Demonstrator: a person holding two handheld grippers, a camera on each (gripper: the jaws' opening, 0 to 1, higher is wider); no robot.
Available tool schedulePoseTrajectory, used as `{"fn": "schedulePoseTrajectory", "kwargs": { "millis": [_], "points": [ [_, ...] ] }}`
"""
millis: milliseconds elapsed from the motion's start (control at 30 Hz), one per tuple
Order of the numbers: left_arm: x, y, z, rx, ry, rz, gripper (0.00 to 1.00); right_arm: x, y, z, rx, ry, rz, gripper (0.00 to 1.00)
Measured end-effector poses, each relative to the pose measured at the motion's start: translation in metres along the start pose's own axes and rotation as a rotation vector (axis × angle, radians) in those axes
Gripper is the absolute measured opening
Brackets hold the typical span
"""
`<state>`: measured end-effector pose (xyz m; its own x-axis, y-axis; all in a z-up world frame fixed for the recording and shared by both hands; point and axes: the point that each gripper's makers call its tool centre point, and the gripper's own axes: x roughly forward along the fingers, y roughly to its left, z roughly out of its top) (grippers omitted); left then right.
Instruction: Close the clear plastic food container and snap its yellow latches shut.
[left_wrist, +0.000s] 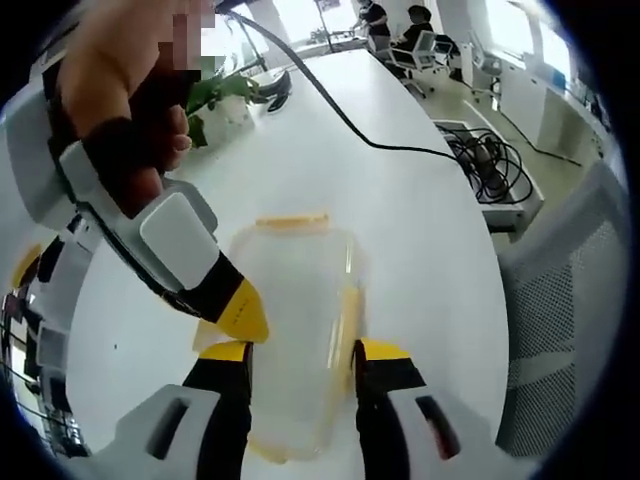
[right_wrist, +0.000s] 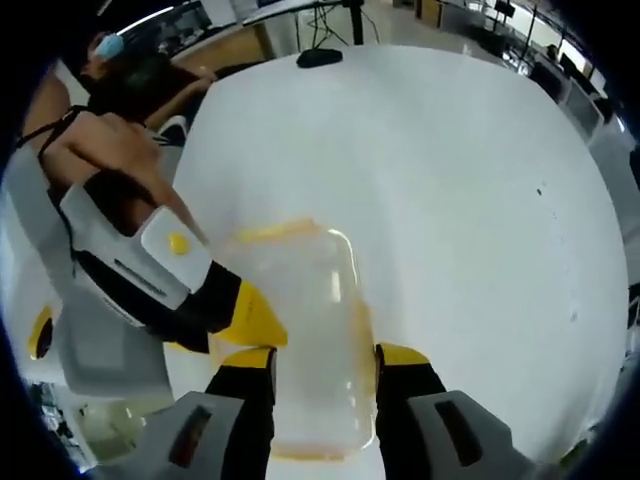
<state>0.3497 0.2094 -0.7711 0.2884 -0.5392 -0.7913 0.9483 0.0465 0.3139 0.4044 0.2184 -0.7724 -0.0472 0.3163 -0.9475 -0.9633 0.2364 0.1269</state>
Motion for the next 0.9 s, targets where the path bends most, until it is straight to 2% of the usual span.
{"fn": "schedulePoseTrajectory", "kwargs": {
  "millis": [233, 333, 433, 767, 867, 900],
  "points": [
    [0.000, 0.001, 0.002, -0.022, -0.012, -0.030, 0.41, -0.002, 0.000, -0.001, 0.024, -0.026, -0.028, 0.39],
    [0.000, -0.002, 0.004, -0.065, -0.018, -0.062, 0.51, -0.003, -0.002, -0.003, 0.003, -0.024, -0.055, 0.43],
    [0.000, -0.002, 0.002, -0.032, -0.004, -0.067, 0.51, -0.006, -0.003, -0.007, 0.003, -0.027, -0.072, 0.45],
    [-0.008, 0.003, 0.000, -0.033, -0.001, -0.071, 0.59, -0.013, 0.000, -0.016, 0.014, -0.034, -0.092, 0.51],
    [-0.009, 0.005, -0.003, -0.044, 0.001, -0.077, 0.60, -0.016, 0.000, -0.018, 0.020, -0.039, -0.097, 0.52],
    [-0.010, 0.003, -0.002, -0.073, -0.005, -0.088, 0.60, -0.016, 0.001, -0.019, 0.020, -0.039, -0.099, 0.53]
  ]
}}
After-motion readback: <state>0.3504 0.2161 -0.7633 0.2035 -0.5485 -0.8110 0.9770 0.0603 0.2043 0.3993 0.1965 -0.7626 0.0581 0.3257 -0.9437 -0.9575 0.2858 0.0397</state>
